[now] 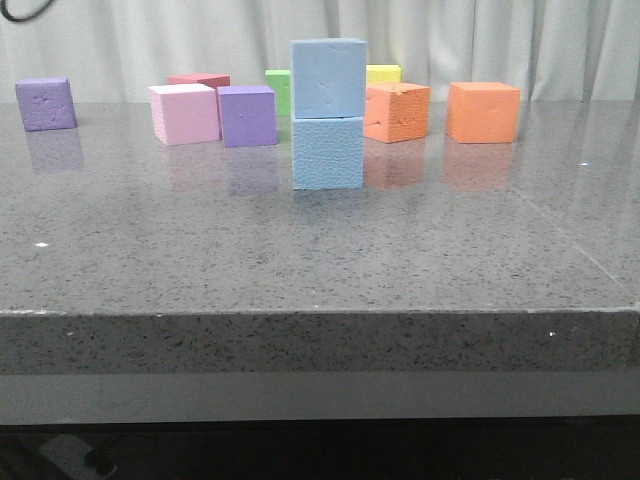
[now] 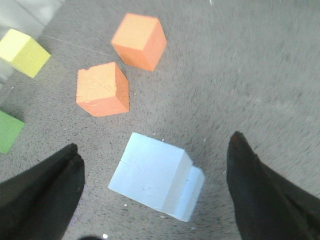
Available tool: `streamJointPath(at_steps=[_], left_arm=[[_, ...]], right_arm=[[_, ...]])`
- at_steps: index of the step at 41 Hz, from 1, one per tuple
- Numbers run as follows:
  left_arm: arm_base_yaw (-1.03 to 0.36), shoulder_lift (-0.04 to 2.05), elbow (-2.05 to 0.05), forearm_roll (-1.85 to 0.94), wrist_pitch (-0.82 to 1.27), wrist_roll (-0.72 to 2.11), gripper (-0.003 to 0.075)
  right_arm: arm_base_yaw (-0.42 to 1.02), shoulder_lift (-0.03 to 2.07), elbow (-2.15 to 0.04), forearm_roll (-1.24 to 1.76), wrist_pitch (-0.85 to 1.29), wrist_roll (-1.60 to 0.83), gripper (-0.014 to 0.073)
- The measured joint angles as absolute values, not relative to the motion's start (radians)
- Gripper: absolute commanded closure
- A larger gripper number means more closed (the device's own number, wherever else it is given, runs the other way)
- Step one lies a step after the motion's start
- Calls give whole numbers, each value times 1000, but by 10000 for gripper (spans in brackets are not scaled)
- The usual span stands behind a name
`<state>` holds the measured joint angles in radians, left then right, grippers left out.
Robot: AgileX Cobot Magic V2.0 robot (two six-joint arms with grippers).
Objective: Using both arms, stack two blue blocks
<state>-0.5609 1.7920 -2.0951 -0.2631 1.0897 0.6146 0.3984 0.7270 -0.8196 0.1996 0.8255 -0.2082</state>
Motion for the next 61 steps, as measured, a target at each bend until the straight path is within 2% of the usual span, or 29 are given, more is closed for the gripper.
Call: streamJointPath(at_steps=[15, 21, 30, 38, 40, 42, 43, 45, 46, 47, 49, 50, 51, 61], left_arm=[[-561, 1670, -2093, -248, 1261, 320, 153], [-561, 1577, -2004, -148, 1265, 194, 153], [-561, 1334, -1681, -31, 1230, 60, 153], [-561, 1010, -1239, -31, 1026, 0, 153], [-561, 935, -1147, -26, 989, -11, 159], [-561, 870, -1047, -21, 947, -21, 193], [-561, 845, -1007, -17, 931, -25, 235], [-561, 790, -926, -8, 895, -34, 324], [-561, 771, -887, 0, 877, -36, 394], [-561, 753, -861, 0, 864, -38, 450], [-561, 719, -811, 0, 840, -42, 610], [-561, 700, -789, 0, 829, -45, 690], [-561, 688, -772, 0, 822, -45, 738], [-561, 668, -739, 0, 769, -48, 741]], right_arm=[[398, 727, -820, 200, 803, -208, -71], [398, 727, -820, 200, 801, -208, -71], [398, 727, -820, 200, 801, -208, -71], [398, 727, -820, 200, 801, -208, -65], [398, 727, -820, 200, 801, -208, -32], [398, 727, -820, 200, 801, -208, 61], [398, 727, -820, 200, 801, -208, 122], [398, 727, -820, 200, 801, -208, 323], [398, 727, -820, 198, 801, -208, 375], [398, 727, -820, 198, 801, -208, 478], [398, 727, -820, 198, 802, -208, 659], [398, 727, -820, 198, 805, -208, 657], [398, 727, -820, 198, 805, -208, 654], [398, 727, -820, 198, 808, -208, 661]])
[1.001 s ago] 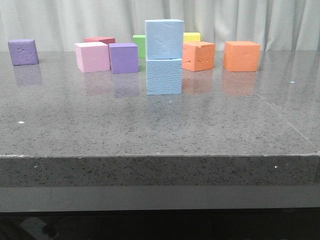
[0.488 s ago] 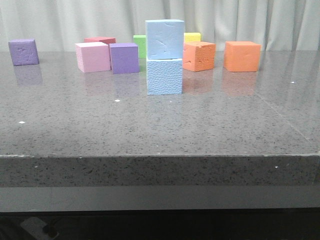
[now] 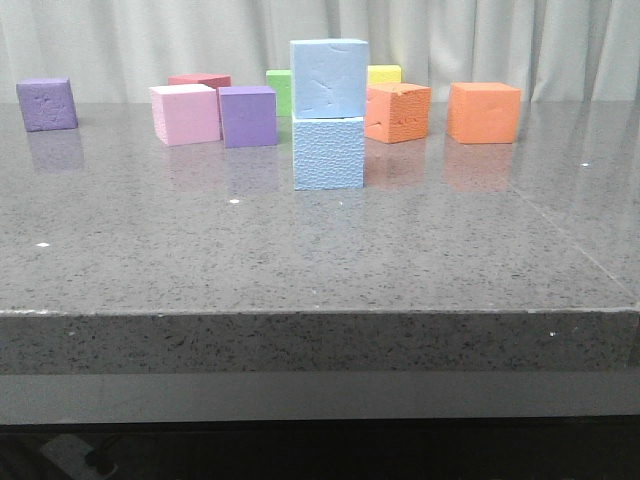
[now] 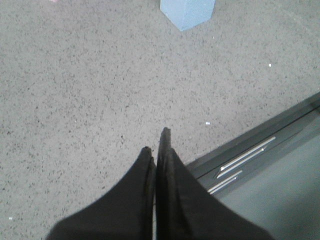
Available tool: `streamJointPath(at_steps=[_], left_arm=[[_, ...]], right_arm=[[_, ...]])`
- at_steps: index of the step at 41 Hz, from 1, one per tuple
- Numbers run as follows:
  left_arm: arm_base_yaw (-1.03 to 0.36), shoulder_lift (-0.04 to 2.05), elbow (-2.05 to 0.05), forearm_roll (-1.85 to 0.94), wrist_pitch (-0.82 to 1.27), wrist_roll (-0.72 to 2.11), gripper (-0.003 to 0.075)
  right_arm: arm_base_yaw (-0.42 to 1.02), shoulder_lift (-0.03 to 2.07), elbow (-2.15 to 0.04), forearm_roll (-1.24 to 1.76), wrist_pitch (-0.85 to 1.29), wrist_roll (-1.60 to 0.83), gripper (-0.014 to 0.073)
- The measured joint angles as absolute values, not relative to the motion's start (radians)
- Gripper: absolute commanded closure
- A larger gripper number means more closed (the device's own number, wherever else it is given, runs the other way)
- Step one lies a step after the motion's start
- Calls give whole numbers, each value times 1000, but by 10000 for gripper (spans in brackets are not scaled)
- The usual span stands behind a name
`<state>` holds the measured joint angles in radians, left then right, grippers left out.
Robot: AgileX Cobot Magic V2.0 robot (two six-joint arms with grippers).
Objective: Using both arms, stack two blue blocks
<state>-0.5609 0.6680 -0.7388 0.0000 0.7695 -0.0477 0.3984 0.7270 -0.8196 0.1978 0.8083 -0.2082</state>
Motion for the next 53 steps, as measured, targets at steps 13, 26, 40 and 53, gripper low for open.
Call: streamJointPath(at_steps=[13, 26, 40, 53], left_arm=[[-561, 668, -739, 0, 752, -49, 741], [-547, 610, -683, 0, 673, -49, 741], [-157, 167, -276, 17, 333, -48, 741], [-79, -5, 2, -30, 121, -46, 741]], right_arm=[[398, 727, -820, 198, 808, -208, 661], [398, 727, -820, 198, 811, -208, 661], [398, 727, -820, 198, 816, -208, 661], [398, 727, -820, 198, 816, -208, 661]])
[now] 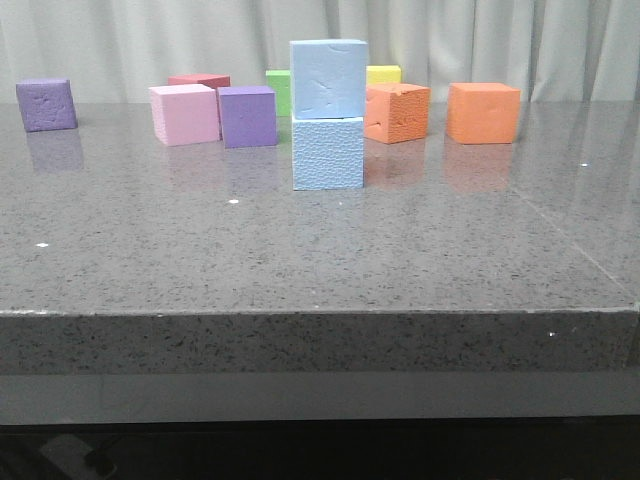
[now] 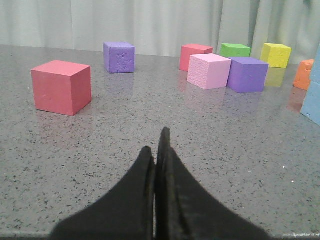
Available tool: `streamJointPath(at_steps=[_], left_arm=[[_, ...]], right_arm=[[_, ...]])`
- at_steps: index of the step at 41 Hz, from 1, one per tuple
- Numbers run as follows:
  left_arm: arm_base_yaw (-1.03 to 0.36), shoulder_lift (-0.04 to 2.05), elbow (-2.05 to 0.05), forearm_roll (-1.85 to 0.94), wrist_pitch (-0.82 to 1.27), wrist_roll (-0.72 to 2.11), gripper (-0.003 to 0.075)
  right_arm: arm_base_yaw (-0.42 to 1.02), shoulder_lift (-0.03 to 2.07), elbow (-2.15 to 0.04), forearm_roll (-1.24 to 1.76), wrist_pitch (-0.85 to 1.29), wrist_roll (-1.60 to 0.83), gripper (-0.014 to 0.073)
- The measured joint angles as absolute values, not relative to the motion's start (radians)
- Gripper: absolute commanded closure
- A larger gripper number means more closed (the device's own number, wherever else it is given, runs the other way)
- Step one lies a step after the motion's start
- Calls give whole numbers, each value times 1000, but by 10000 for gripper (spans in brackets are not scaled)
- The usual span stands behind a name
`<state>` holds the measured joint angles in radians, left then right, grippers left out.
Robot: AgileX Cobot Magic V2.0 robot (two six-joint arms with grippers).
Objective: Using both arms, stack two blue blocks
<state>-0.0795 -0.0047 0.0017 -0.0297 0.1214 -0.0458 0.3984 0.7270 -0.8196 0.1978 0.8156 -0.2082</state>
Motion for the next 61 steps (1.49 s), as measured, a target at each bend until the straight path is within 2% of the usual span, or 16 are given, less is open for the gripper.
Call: streamJointPath(at_steps=[5, 40, 50, 61], left_arm=[[-75, -5, 7, -31, 70, -46, 741], [-75, -5, 7, -34, 70, -46, 741], [-75, -5, 7, -34, 70, -46, 741], [-75, -5, 7, -34, 70, -46, 741]], right_arm=[[398, 727, -820, 198, 816, -208, 661], [367, 695, -813, 198, 816, -208, 661], [110, 412, -635, 173, 660, -208, 661], [37, 95, -226, 156, 350, -208, 661]])
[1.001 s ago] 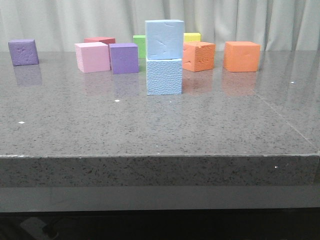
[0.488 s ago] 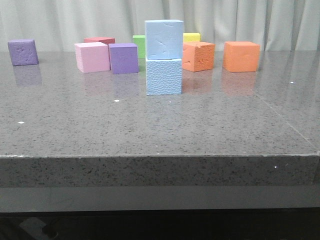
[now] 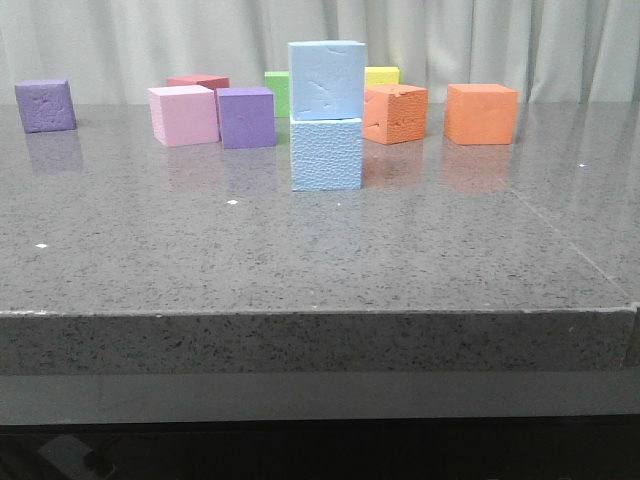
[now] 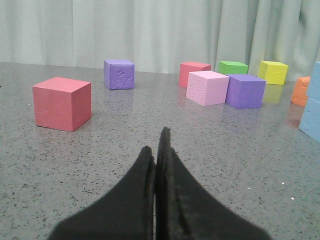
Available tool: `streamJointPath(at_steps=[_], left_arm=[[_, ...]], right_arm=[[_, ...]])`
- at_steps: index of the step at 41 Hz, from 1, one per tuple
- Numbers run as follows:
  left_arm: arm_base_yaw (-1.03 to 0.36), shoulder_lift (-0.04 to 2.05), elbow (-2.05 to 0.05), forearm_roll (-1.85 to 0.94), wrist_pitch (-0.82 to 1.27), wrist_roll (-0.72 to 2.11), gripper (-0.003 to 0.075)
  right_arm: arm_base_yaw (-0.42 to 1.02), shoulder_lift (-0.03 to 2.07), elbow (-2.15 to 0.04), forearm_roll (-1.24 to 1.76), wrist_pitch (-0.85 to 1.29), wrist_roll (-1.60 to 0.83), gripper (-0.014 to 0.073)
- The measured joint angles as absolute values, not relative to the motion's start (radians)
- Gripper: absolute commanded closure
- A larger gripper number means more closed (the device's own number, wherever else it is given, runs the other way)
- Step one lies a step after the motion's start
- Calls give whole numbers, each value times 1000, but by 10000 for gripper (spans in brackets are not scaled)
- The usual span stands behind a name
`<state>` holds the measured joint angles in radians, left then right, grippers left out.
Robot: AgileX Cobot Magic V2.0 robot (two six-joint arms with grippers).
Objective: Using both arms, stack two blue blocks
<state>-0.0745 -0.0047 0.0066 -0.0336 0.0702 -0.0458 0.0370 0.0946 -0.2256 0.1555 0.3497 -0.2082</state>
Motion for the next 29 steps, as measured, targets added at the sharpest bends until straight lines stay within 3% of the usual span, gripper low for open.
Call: streamJointPath(at_steps=[13, 29], left_arm=[[-75, -5, 7, -34, 70, -46, 741], [-75, -5, 7, -34, 70, -46, 741]], right_arm=[[37, -10, 17, 156, 181, -210, 661], [24, -10, 27, 156, 145, -210, 661]])
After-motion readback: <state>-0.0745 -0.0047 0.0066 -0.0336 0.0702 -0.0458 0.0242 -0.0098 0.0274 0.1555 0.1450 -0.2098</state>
